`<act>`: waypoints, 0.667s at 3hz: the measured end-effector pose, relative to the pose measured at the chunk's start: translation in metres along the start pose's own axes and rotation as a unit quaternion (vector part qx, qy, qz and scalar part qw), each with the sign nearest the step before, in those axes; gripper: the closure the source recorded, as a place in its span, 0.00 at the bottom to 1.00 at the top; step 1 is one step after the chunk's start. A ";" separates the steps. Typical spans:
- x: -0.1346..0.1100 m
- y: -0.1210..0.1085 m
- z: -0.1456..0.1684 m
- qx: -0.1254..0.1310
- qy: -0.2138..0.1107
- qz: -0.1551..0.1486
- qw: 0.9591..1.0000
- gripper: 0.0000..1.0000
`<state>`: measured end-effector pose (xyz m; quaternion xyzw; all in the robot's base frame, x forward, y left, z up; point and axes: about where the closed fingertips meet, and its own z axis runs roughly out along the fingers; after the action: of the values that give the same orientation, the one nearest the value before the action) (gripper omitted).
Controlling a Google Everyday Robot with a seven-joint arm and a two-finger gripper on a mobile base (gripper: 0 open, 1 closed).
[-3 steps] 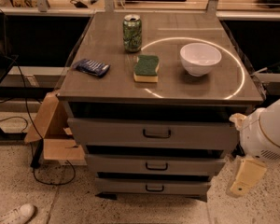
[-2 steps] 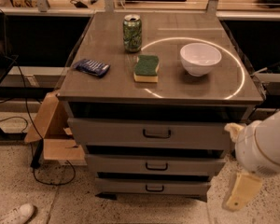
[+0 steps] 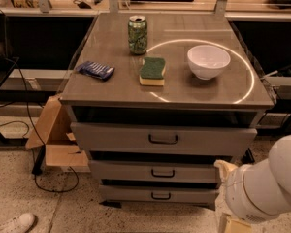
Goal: Open middle drawer
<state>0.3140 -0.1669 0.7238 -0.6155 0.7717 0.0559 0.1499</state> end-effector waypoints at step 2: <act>-0.008 -0.009 0.103 -0.025 -0.019 0.028 0.999 0.00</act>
Offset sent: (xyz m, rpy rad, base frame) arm 0.0246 0.0320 -0.1113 0.0844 0.0467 -0.0569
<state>0.3405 -0.1337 0.6296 -0.5963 0.7838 0.0912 0.1473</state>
